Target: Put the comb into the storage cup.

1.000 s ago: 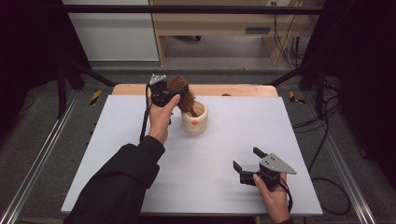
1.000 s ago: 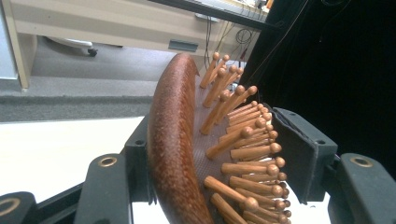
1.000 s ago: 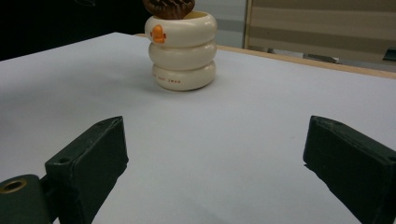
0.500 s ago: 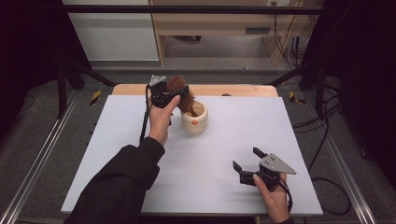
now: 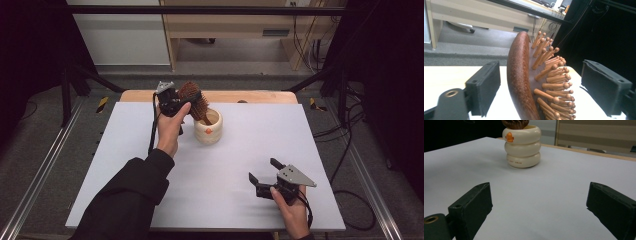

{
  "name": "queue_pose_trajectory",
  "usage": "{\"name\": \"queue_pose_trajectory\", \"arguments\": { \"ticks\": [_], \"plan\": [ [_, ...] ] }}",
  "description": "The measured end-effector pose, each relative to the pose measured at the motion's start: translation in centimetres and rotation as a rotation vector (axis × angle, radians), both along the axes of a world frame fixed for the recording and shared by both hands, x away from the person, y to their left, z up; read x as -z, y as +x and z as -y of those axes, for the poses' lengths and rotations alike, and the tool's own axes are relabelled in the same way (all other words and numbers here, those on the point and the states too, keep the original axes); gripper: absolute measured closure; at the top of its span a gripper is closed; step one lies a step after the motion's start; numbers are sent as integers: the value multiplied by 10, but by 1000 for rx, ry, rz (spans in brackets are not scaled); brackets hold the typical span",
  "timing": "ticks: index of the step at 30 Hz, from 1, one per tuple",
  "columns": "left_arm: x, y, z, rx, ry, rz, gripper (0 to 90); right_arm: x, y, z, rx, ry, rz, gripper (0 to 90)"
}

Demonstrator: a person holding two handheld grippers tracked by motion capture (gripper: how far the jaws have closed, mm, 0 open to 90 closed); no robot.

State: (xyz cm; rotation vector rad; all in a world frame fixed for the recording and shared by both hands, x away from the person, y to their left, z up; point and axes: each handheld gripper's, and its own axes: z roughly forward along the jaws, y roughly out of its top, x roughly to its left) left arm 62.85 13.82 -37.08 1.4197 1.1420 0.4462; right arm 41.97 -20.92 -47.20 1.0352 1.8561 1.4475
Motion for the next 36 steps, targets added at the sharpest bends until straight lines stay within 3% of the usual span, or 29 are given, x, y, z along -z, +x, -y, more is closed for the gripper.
{"name": "queue_pose_trajectory", "arguments": {
  "ticks": [9,21,30,36],
  "plan": [
    [3,-7,0,10,-5,26,72,0,0,0,3,-2,-1,63],
    [-1,-9,-4,5,-6,60,72,2,1,-2,2,1,-11,62],
    [0,-10,-5,5,-15,59,60,2,1,0,6,-1,-9,62],
    [4,-14,-11,-30,26,60,64,0,-2,2,11,-12,6,61]
  ]
}}
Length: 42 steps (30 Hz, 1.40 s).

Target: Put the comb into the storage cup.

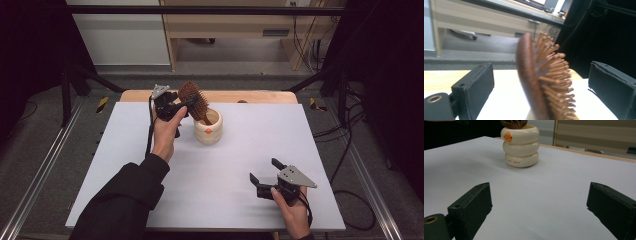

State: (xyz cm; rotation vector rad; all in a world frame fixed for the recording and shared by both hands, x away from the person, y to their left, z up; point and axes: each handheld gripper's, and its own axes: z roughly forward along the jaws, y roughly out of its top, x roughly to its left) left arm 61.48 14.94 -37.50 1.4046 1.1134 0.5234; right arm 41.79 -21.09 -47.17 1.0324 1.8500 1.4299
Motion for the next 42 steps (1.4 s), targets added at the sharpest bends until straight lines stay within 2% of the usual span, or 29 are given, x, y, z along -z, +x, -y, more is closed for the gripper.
{"name": "queue_pose_trajectory", "arguments": {
  "ticks": [8,14,19,21,25,37,42],
  "plan": [
    [4,-7,-6,8,-21,-3,62,1,0,0,-5,-6,1,61],
    [1,-11,-4,18,-30,12,61,1,0,-1,-5,-9,-2,60],
    [-1,-15,-3,13,9,30,60,1,0,-1,-4,-11,-4,60],
    [0,-17,-4,-5,45,24,61,1,0,-1,-4,-10,-4,60],
    [3,-20,-7,2,33,15,62,1,-1,-2,-6,-11,-3,60],
    [1,-38,-18,18,12,27,60,2,0,-2,-6,-20,-2,60],
    [3,-45,-26,5,26,41,59,2,-1,-3,-6,-18,-6,59]
  ]
}}
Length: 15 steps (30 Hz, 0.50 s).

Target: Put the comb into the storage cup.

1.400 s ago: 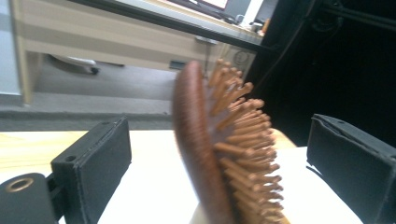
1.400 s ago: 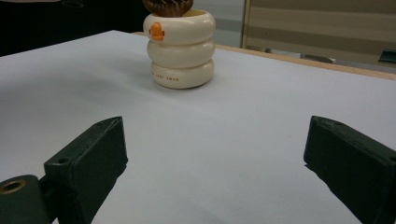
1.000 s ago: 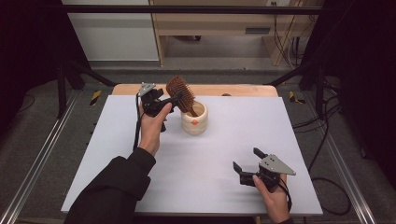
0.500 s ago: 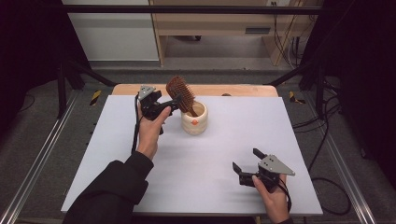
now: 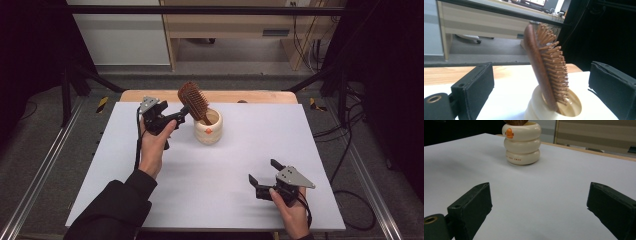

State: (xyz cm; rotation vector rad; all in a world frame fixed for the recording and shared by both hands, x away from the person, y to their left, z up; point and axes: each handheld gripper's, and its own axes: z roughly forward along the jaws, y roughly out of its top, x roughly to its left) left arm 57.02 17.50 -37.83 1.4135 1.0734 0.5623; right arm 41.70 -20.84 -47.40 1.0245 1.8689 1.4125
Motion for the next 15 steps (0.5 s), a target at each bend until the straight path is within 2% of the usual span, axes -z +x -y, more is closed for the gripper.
{"name": "queue_pose_trajectory", "arguments": {
  "ticks": [15],
  "plan": [
    [11,-13,-15,4,-2,-5,57,1,0,-1,-3,-5,-1,59]
  ]
}}
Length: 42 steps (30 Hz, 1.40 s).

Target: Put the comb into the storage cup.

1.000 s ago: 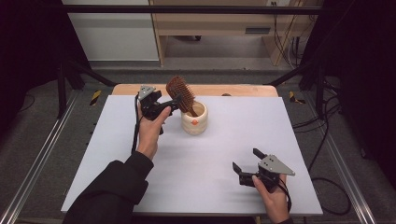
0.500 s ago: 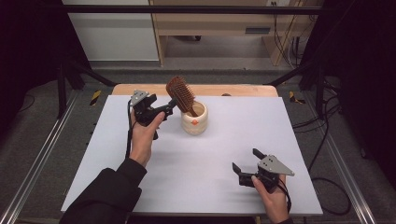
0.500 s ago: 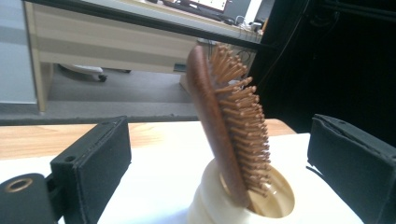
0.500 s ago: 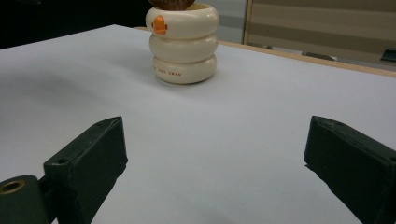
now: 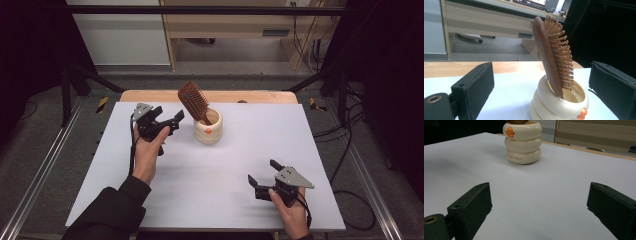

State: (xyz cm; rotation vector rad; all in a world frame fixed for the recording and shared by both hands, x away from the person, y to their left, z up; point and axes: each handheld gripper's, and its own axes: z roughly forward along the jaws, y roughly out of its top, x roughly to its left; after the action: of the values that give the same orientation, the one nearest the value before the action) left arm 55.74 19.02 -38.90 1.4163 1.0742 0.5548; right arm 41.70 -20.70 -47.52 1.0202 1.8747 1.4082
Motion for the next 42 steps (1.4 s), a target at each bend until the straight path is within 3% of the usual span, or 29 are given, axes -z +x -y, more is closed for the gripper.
{"name": "queue_pose_trajectory", "arguments": {
  "ticks": [19,24,31,38,42],
  "plan": [
    [0,-15,-12,-13,7,-2,22,0,0,0,0,2,3,48],
    [0,-19,-16,-15,-1,3,22,1,0,-1,-1,0,0,48],
    [-3,-27,-25,-20,25,27,23,0,0,-1,1,-1,1,48],
    [-2,-36,-37,-32,14,33,24,-1,0,0,2,-2,8,48],
    [-1,-40,-39,-17,51,42,24,-1,0,0,3,-2,7,48]
  ]
}}
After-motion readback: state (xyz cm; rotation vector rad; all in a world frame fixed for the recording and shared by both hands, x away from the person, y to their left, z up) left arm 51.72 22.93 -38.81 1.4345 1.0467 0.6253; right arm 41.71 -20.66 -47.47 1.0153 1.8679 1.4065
